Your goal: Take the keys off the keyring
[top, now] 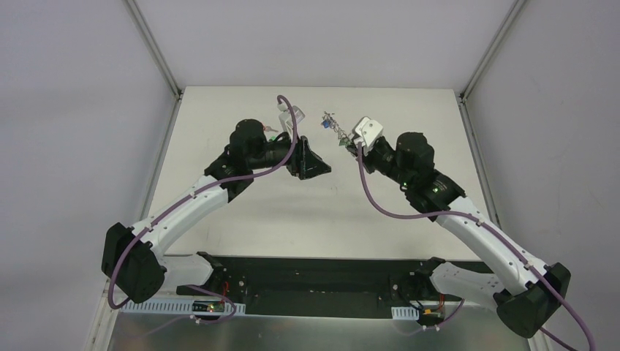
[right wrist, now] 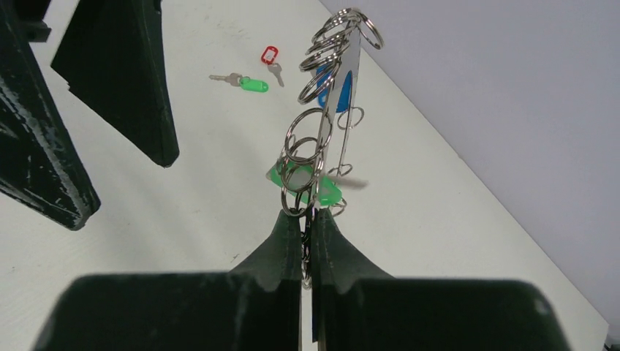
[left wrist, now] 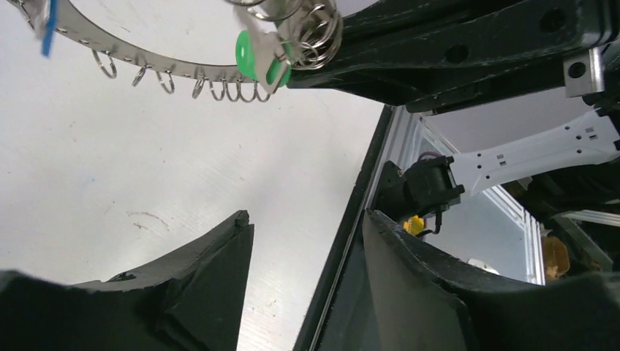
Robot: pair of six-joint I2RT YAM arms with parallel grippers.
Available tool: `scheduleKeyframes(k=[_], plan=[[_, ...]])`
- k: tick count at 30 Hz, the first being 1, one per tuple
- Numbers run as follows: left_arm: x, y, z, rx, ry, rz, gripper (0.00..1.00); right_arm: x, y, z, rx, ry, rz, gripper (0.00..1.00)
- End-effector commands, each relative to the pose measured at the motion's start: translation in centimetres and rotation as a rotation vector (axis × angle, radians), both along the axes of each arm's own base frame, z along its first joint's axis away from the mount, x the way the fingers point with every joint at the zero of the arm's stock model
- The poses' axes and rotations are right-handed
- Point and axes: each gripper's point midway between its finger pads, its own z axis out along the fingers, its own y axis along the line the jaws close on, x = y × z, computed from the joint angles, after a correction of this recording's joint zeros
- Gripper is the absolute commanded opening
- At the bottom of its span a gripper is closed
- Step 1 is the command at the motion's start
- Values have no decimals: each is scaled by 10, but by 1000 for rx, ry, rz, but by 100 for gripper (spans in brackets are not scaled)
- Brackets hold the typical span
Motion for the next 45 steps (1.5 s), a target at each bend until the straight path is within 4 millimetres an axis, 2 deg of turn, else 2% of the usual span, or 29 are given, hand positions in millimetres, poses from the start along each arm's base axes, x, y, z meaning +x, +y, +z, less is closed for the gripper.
scheduleKeyframes(k=[1, 3, 12, 18, 22, 25, 31, 36, 45], plan=[[-2, -1, 28, -61, -119, -12, 63, -12, 3, 80, 124, -165, 63, 0], [-2, 2, 34, -74, -181, 2, 69, -17, 4, 88, 113, -183, 92, 0], [-18, 22, 84, -138, -546, 19, 71, -37, 9, 125, 79, -280, 205, 0], [-25, 22, 114, -187, -648, -5, 72, -39, 16, 137, 45, -347, 230, 0], [-16, 19, 113, -183, -667, 9, 72, -30, 20, 134, -33, -400, 222, 0], [-8, 16, 113, -192, -676, 31, 76, -24, 22, 131, -96, -451, 222, 0], [2, 12, 116, -189, -716, 48, 79, -20, 27, 132, -163, -523, 248, 0], [12, 10, 117, -190, -721, 72, 77, -26, 32, 138, -156, -540, 284, 0], [16, 5, 119, -196, -712, 62, 73, -34, 35, 141, -143, -549, 315, 0]])
